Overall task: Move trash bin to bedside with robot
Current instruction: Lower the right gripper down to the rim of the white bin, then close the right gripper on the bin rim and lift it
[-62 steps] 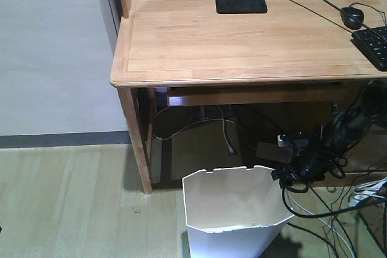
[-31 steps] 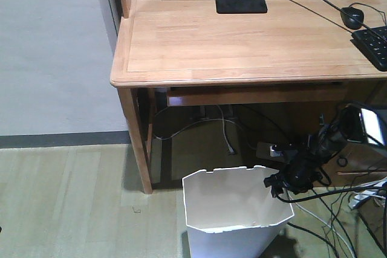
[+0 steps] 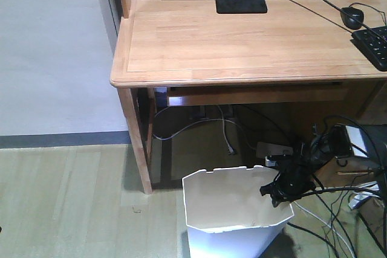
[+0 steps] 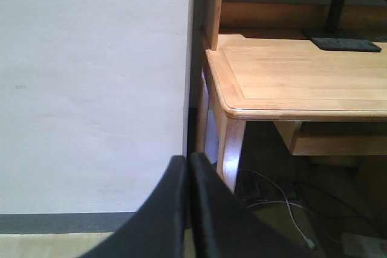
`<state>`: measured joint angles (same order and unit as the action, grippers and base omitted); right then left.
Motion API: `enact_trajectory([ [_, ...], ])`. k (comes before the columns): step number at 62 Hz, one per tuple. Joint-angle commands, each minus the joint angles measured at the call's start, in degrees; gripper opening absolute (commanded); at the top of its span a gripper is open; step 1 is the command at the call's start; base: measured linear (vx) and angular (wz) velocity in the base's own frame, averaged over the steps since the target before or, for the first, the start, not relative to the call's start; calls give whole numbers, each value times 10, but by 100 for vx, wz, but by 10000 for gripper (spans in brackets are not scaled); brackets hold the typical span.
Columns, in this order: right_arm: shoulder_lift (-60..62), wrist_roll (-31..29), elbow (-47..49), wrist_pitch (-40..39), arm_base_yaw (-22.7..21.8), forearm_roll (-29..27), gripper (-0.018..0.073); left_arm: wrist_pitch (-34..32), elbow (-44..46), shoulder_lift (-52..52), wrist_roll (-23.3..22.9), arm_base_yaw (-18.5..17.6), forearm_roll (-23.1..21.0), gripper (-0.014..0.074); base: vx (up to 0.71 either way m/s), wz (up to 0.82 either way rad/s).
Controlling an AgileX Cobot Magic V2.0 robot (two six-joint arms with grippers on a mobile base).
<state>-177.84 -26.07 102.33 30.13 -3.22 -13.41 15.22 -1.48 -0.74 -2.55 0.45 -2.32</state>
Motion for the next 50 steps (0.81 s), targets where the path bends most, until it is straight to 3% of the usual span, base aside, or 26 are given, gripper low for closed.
enact_trajectory([
  [1,33,-3,19,24,-1,-20,-15,-40,-7,-8,-3,0,-2,-6,0,0],
  [29,80,-150,-15,55,-26,-196,-6,-40,-7,-8,-3,0,-2,-6,0,0],
  [38,125,-244,-68,47,-43,-266,-6,-40,-7,-8,-3,0,-2,-6,0,0],
  [50,196,-315,-145,38,-49,-283,-5,-40,-7,-8,-3,0,-2,-6,0,0],
])
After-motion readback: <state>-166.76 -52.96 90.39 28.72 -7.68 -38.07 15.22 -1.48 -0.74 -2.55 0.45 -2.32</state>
